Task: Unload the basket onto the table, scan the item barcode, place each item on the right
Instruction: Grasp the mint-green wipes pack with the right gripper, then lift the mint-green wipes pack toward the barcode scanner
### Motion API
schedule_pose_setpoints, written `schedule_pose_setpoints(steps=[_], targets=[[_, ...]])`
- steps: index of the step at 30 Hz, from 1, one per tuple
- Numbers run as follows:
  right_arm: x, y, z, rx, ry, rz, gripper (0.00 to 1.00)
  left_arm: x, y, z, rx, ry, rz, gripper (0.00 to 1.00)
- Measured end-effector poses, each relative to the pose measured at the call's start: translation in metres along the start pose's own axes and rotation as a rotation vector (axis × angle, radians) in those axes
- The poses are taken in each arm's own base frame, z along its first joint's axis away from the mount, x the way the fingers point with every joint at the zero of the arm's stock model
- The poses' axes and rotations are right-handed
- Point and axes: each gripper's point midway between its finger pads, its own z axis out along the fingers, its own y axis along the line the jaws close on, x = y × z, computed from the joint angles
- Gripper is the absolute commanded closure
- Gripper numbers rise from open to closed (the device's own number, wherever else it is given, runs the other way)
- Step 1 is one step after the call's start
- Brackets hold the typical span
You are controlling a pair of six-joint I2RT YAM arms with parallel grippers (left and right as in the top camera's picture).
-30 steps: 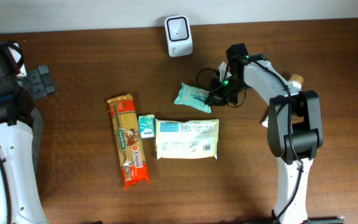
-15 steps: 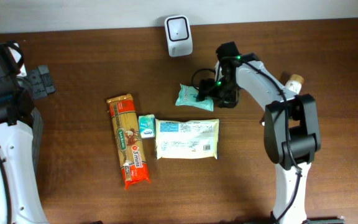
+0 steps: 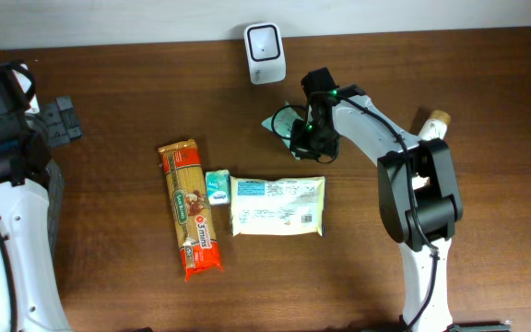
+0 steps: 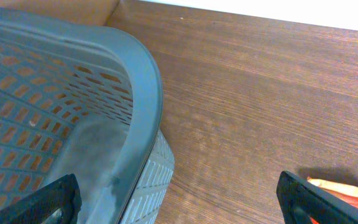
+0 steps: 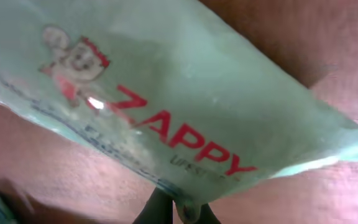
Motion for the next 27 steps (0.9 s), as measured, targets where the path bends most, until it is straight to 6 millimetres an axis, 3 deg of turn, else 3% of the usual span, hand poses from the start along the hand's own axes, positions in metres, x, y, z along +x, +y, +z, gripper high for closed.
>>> schedule_pose_setpoints(steps=[3,5,7,9,11,13,14,15,17,18,19,22,27], targets=[[0.016,-0.006,-0.007,0.026,0.058,-0.107,0.96,0.0,0.0,0.0,0.0,0.0,0.0,0.01],[0.017,-0.003,-0.018,0.043,0.037,-0.193,0.96,0.0,0.0,0.0,0.0,0.0,0.0,0.01],[0.014,0.002,-0.039,0.087,-0.022,-0.258,0.96,0.0,0.0,0.0,0.0,0.0,0.0,0.01],[0.006,0.004,-0.074,0.137,-0.123,-0.277,0.95,0.0,0.0,0.0,0.0,0.0,0.0,0.01],[0.0,0.006,-0.111,0.174,-0.224,-0.309,0.62,0.0,0.0,0.0,0.0,0.0,0.0,0.01],[-0.006,0.01,-0.122,0.196,-0.267,-0.401,0.44,0.0,0.0,0.0,0.0,0.0,0.0,0.01],[-0.013,0.026,-0.121,0.244,-0.331,-0.505,0.34,0.0,0.0,0.0,0.0,0.0,0.0,0.01],[-0.019,0.042,-0.122,0.287,-0.395,-0.57,0.31,0.0,0.0,0.0,0.0,0.0,0.0,0.01],[-0.014,0.093,-0.116,0.401,-0.53,-0.737,0.3,0.0,0.0,0.0,0.0,0.0,0.0,0.01],[-0.008,0.108,-0.109,0.432,-0.551,-0.791,0.3,0.0,0.0,0.0,0.0,0.0,0.0,0.01],[-0.008,0.113,-0.096,0.479,-0.554,-0.835,0.3,0.0,0.0,0.0,0.0,0.0,0.0,0.01],[-0.012,0.095,-0.06,0.566,-0.478,-0.874,0.3,0.0,0.0,0.0,0.0,0.0,0.0,0.01],[-0.019,0.083,-0.012,0.637,-0.401,-0.994,0.33,0.0,0.0,0.0,0.0,0.0,0.0,0.01]])
